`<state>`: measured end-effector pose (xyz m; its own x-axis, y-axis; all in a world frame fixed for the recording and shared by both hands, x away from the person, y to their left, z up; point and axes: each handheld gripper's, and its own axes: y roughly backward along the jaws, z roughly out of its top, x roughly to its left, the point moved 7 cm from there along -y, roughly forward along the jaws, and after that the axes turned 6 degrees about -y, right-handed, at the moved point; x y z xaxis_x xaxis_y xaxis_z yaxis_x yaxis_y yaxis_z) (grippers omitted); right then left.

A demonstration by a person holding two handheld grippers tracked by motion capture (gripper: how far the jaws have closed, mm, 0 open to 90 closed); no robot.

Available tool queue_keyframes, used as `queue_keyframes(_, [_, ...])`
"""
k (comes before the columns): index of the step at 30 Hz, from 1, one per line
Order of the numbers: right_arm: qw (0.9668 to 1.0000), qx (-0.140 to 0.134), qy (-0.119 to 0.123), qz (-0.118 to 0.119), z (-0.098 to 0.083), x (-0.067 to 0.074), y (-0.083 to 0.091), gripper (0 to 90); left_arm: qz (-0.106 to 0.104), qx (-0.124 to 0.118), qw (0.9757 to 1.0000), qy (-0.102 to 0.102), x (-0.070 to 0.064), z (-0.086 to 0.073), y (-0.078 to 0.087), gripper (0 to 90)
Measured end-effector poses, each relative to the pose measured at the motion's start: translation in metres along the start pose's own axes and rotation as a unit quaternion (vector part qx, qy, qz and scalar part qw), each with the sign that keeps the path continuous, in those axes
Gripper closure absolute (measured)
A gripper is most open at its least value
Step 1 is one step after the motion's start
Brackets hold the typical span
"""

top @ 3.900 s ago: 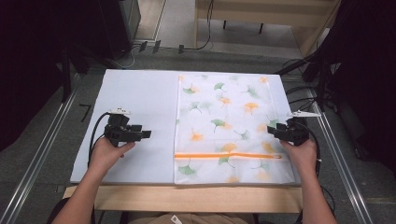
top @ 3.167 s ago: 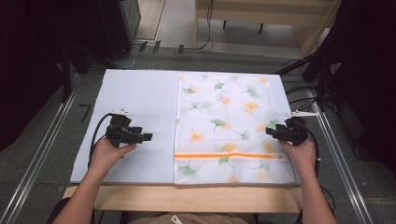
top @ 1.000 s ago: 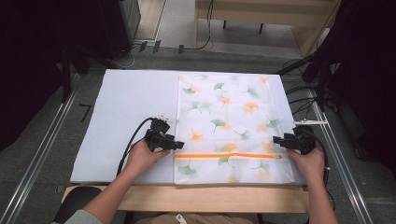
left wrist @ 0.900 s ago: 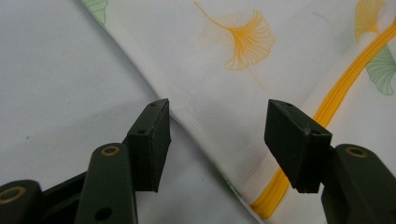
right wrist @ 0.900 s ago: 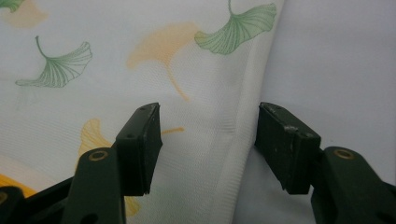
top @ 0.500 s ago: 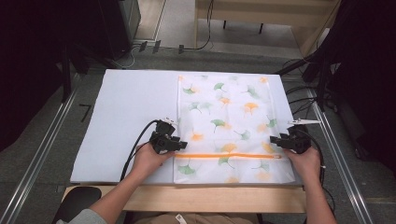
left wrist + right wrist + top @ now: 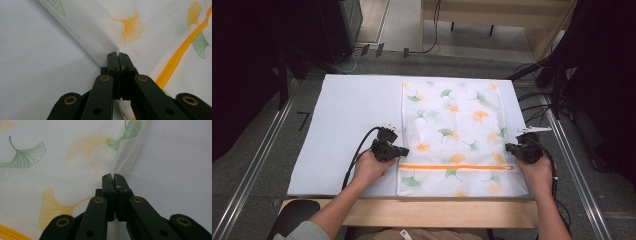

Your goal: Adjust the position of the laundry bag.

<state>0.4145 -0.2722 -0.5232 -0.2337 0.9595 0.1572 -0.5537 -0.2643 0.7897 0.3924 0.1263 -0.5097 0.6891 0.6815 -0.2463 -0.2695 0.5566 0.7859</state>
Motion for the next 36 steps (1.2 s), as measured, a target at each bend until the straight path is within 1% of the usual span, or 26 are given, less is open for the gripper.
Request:
queue_keyframes(1, [1.0000, 0.001, -0.001, 0.003, 0.000, 0.000, 0.001, 89.9, -0.001, -0.003, 1.0000, 0.004, 0.000, 0.001, 0.001, 90.0])
queue_keyframes(3, [1.0000, 0.000, 0.001, 0.005, 0.000, 0.000, 0.001, 89.9, 0.000, -0.003, 1.0000, 0.003, 0.001, 0.001, 0.002, 90.0])
queue_keyframes(6, [0.9999, -0.001, -0.001, 0.014, 0.002, 0.004, 0.002, 89.9, -0.003, 0.000, 1.0000, 0.006, 0.004, 0.002, 0.005, 90.0])
queue_keyframes(8, [0.9998, -0.002, 0.001, 0.019, 0.003, 0.006, 0.003, 90.0, -0.004, -0.004, 1.0000, 0.006, 0.006, 0.003, 0.009, 90.0])
queue_keyframes(9, [0.9998, -0.002, 0.002, 0.021, 0.003, 0.006, 0.003, 89.9, -0.004, -0.006, 0.9999, 0.011, 0.008, 0.003, 0.011, 90.0])
queue_keyframes(12, [0.9996, -0.002, 0.006, 0.027, 0.005, 0.010, 0.003, 89.9, 0.000, -0.008, 0.9998, 0.017, 0.013, 0.002, 0.017, 90.0])
queue_keyframes(13, [0.9996, -0.001, 0.008, 0.028, 0.006, 0.012, 0.002, 90.0, -0.002, -0.009, 0.9998, 0.018, 0.014, 0.002, 0.019, 90.0])
queue_keyframes(14, [0.9995, 0.000, 0.008, 0.032, 0.007, 0.013, 0.002, 89.9, -0.002, -0.006, 0.9998, 0.018, 0.016, 0.001, 0.021, 90.0])
queue_keyframes(16, [0.9992, 0.002, 0.010, 0.040, 0.008, 0.019, 0.001, 89.9, 0.002, -0.008, 0.9997, 0.021, 0.019, 0.000, 0.026, 90.0])
queue_keyframes(17, [0.9990, 0.001, 0.013, 0.043, 0.010, 0.022, 0.000, 89.9, 0.004, -0.004, 0.9998, 0.021, 0.021, -0.001, 0.029, 90.0])
queue_keyframes(18, [0.9987, 0.002, 0.016, 0.048, 0.011, 0.025, 0.000, 89.9, 0.004, -0.005, 0.9997, 0.022, 0.023, -0.002, 0.032, 90.0])
queue_keyframes(19, [0.9984, 0.003, 0.020, 0.053, 0.012, 0.029, -0.001, 89.9, 0.001, -0.005, 0.9996, 0.029, 0.025, -0.003, 0.034, 90.0])
queue_keyframes(21, [0.9978, 0.007, 0.023, 0.062, 0.014, 0.035, -0.002, 90.0, 0.009, -0.006, 0.9995, 0.030, 0.031, -0.006, 0.041, 90.0])
queue_keyframes(24, [0.9966, 0.008, 0.031, 0.076, 0.019, 0.047, -0.005, 89.9, 0.019, -0.014, 0.9990, 0.037, 0.038, -0.009, 0.053, 90.0])
queue_keyframes(25, [0.9962, 0.009, 0.031, 0.080, 0.020, 0.050, -0.006, 89.9, 0.031, -0.016, 0.9988, 0.035, 0.042, -0.011, 0.059, 90.0])
queue_keyframes(26, [0.9955, 0.008, 0.038, 0.087, 0.022, 0.057, -0.008, 89.9, 0.032, -0.017, 0.9986, 0.037, 0.044, -0.012, 0.062, 90.0])
queue_keyframes(28, [0.9949, 0.011, 0.043, 0.091, 0.024, 0.064, -0.010, 89.9, 0.033, -0.019, 0.9983, 0.043, 0.049, -0.014, 0.069, 90.0])
queue_keyframes(32, [0.9927, 0.017, 0.062, 0.102, 0.029, 0.083, -0.015, 89.9, 0.042, -0.021, 0.9970, 0.062, 0.060, -0.023, 0.081, 90.0])
queue_keyframes(33, [0.9922, 0.017, 0.066, 0.104, 0.030, 0.087, -0.016, 89.9, 0.049, -0.022, 0.9965, 0.065, 0.063, -0.025, 0.083, 90.0])
queue_keyframes(35, [0.9907, 0.019, 0.071, 0.114, 0.032, 0.095, -0.018, 89.8, 0.058, -0.017, 0.9961, 0.064, 0.069, -0.029, 0.088, 90.0])
queue_keyframes(36, [0.9904, 0.021, 0.072, 0.116, 0.032, 0.099, -0.018, 89.8, 0.063, -0.016, 0.9956, 0.068, 0.072, -0.031, 0.090, 90.0])
